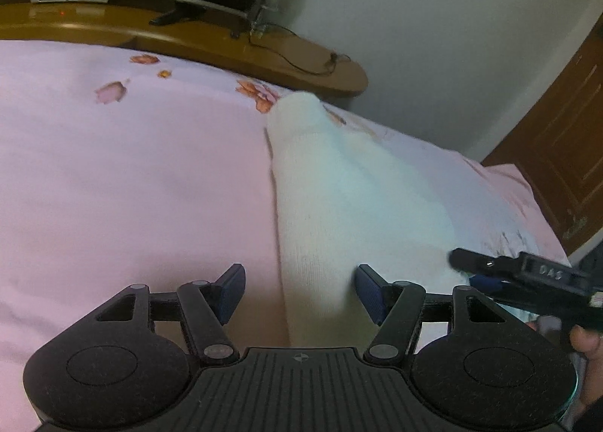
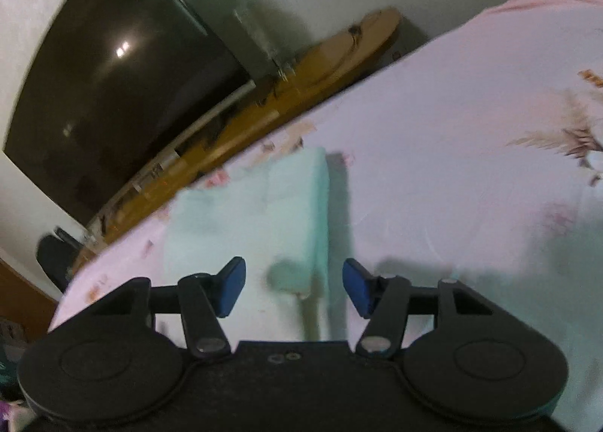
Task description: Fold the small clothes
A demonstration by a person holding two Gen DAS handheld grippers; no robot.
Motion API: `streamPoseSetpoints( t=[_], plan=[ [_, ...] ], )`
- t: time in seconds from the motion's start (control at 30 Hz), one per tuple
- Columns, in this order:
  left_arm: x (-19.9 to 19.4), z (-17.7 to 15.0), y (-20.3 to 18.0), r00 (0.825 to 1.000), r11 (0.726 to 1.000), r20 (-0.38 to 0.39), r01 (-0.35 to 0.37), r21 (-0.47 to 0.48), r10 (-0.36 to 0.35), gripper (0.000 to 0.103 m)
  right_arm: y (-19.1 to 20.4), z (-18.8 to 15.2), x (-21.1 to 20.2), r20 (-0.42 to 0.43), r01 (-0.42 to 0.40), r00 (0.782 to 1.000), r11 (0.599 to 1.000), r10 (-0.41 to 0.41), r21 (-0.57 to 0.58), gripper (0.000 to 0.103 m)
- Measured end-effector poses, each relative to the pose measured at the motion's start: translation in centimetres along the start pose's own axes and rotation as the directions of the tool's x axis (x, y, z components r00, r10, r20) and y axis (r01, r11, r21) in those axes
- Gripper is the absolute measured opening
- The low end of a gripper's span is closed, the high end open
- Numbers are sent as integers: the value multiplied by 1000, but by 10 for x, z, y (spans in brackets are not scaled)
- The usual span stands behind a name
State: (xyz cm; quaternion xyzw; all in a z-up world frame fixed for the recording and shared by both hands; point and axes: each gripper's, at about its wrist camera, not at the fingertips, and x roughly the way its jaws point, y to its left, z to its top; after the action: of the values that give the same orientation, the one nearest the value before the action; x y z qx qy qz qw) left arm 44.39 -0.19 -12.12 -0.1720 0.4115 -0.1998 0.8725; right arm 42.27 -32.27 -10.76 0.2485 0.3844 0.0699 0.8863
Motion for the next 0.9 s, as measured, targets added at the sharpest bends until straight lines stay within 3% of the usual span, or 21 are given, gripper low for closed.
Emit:
streamPoseSetpoints(
  t=[0.13,0.17,0.2,0.33,0.53,0.63,0.67,0.7,0.77,0.8,0.9],
  plan=[
    [5,-2,2,1000,1000,-6,27,2,-27,64,10,-11,13,-18,9,1000,992,-11,-123,68],
    [6,0,3,1000,1000,-7,30,2,-30,64,12,-12,11,-12,10,1000,989,-11,-150,55],
    [5,1,3,999,999,-8,36,2,-36,64,10,-11,12,-27,-53,998,988,50,-143,32],
    [8,6,1,998,998,-15,58,12,-58,64,-12,2,4,-2,-66,998,997,65,-50,23],
    [2,11,5,995,995,-7,103,-8,-103,64,-16,5,4,-27,-68,997,998,68,-2,27],
    [5,13,13,991,991,-24,133,-29,-133,64,-16,5,-6,-26,-88,996,996,88,8,51],
    [7,13,15,989,989,-32,140,-39,-142,64,-16,4,-10,-13,-94,995,996,94,3,73],
    [10,13,17,987,987,-41,150,-54,-153,64,-15,3,-8,-24,-112,993,994,112,-5,77],
    [18,11,20,986,984,-54,152,-87,-157,64,-18,2,4,-107,-133,985,991,133,11,71],
    [20,11,21,985,983,-45,161,-92,-165,64,-19,0,8,-113,-127,986,992,126,-2,63],
    [25,13,19,985,982,-38,161,-99,-166,64,-25,4,13,-109,-150,983,989,151,13,55]
  ],
)
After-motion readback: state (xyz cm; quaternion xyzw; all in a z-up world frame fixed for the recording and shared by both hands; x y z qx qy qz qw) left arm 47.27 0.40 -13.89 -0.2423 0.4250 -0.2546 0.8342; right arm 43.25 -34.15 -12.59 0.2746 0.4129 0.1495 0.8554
